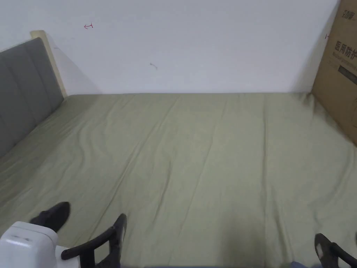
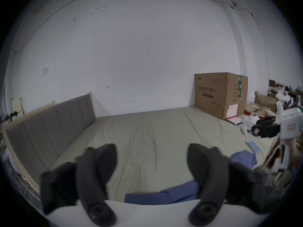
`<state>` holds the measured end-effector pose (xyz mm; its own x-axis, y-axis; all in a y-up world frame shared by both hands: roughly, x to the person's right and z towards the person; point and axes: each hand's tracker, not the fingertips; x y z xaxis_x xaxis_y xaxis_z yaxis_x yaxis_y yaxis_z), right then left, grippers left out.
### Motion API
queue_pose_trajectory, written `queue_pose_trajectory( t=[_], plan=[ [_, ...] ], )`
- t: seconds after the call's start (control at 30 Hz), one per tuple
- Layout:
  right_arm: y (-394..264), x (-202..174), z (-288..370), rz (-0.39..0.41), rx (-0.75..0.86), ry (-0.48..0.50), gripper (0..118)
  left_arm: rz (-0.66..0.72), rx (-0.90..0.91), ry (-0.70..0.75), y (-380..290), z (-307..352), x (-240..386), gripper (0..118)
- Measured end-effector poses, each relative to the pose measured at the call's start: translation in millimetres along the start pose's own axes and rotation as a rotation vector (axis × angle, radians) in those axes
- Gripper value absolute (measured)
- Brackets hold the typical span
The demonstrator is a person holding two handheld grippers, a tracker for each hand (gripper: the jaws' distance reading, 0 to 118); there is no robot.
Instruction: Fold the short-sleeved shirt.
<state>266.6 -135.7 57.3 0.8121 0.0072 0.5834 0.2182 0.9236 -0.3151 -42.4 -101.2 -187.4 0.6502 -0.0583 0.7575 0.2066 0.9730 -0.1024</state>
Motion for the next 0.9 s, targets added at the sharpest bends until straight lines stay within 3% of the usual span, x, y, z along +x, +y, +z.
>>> queue_pose_trajectory(
  t=[0.03,0.07,0.1,0.17,0.3,0.43,0.47,0.5,0.53,0.57,0.6,0.7,0.9],
  plan=[
    [-0.1,-5.3,-4.0,0.007,-0.004,0.009,28,0.022,-0.018,-0.01,1.9,-2.4,1.9,40],
    [-1.3,-10.2,-7.7,0.014,-0.009,0.005,9,0.031,-0.039,-0.018,1.7,-4.5,3.4,6],
    [-2.8,-13.0,-9.1,0.023,-0.008,0.012,8,0.033,-0.052,-0.021,0.3,-6.4,4.9,0],
    [-3.5,-17.4,-11.1,0.039,-0.02,0.028,0,0.058,-0.08,-0.085,-4.2,-6.5,3.9,0],
    [-5.7,-18.4,-9.4,0.045,-0.02,0.005,0,0.095,-0.112,-0.071,-9.1,-11.7,-6.3,0],
    [-7.8,-12.8,-2.4,0.03,-0.011,-0.01,0,0.27,-0.191,-0.147,-23.4,-20.7,-38.9,0],
    [-11.0,-11.7,-0.4,0.027,-0.013,-0.021,0,0.328,-0.228,-0.169,-33.1,-26.4,-52.2,4],
    [-13.0,-9.3,1.2,0.023,-0.013,-0.021,0,0.398,-0.264,-0.176,-45.7,-33.3,-65.7,23],
    [-14.6,-6.8,1.8,0.011,-0.02,-0.011,0,0.462,-0.305,-0.183,-59.3,-39.8,-77.7,68],
    [-16.5,-5.4,1.5,0.0,-0.032,-0.01,0,0.541,-0.347,-0.175,-75.0,-48.6,-91.0,98],
    [-18.4,-3.0,2.1,-0.006,-0.038,-0.01,0,0.598,-0.417,-0.184,-91.8,-59.4,-102.3,98],
    [-25.2,1.5,1.0,-0.025,-0.068,-0.003,0,0.683,-0.521,-0.177,-142.0,-84.6,-125.8,113],
    [-37.5,11.1,-0.4,-0.057,-0.114,-0.005,0,0.998,-0.597,-0.188,-213.3,-126.3,-148.5,112]
  ],
)
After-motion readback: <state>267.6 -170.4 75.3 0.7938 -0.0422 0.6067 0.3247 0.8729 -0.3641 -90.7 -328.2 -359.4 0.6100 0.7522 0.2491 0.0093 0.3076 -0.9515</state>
